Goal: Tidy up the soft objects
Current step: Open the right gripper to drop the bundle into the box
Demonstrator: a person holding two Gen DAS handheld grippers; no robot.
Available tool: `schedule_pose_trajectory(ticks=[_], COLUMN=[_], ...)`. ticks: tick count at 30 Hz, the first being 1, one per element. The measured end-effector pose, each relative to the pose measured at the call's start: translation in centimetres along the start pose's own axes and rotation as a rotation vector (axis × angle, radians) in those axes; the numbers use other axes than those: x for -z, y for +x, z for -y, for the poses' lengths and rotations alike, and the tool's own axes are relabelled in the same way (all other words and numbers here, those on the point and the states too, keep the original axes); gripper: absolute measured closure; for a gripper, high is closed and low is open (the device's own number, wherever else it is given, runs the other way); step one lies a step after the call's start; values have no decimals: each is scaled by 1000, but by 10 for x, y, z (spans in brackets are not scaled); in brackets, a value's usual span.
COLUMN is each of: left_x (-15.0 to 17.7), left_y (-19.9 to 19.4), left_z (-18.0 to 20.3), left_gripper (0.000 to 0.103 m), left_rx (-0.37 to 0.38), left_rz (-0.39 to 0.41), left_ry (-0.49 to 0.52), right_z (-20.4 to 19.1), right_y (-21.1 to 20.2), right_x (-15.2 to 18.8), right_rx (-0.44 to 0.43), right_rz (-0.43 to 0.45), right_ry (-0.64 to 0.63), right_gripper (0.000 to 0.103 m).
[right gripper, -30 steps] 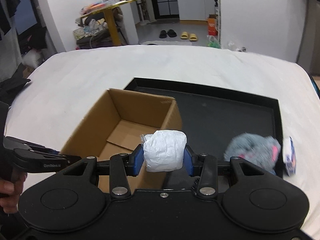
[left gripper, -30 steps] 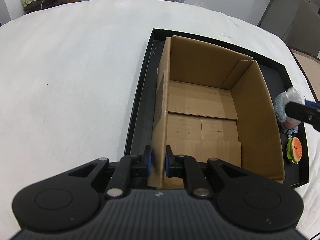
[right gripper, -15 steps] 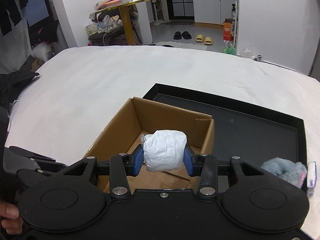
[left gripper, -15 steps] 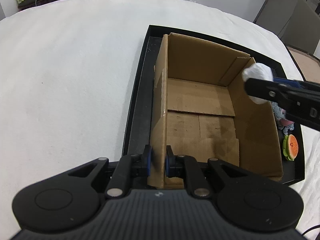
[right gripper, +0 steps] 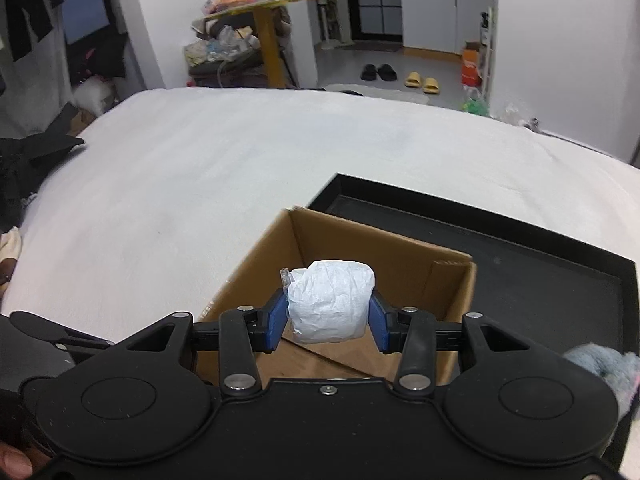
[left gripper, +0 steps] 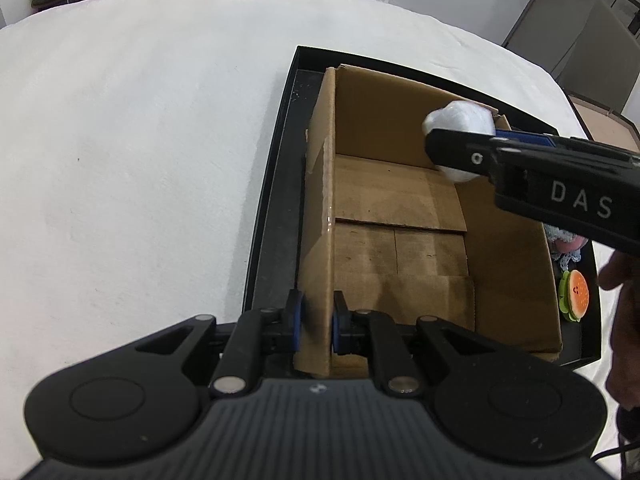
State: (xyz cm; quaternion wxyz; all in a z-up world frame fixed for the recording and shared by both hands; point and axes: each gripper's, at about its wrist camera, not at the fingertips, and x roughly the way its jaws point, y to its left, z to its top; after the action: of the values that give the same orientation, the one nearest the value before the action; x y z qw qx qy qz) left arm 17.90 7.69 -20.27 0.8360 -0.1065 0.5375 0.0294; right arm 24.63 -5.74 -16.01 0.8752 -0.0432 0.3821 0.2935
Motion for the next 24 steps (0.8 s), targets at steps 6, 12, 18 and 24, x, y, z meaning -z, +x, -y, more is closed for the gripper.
schedule_pose_trajectory(ticks=[6,12,18,24], left_x=[1,0,1,0], left_y=[-2,-3,-6,-5], left_z=[2,3,10,17], left_gripper=[90,90,90,75], left_rx=[2,-5,-31,-55], left_rz=[-3,0,6,-2], left_ry=[-1,-3,9,13], right_z=[-1,4,12,28], right_y=[0,-8,-22,-40], right_x=[4,7,13,20], right_rx=[11,14,27,35], right_rz=[-10,-22,-23,-19], right_ry=[-6,20,30,59], right_gripper=[54,54,54,54])
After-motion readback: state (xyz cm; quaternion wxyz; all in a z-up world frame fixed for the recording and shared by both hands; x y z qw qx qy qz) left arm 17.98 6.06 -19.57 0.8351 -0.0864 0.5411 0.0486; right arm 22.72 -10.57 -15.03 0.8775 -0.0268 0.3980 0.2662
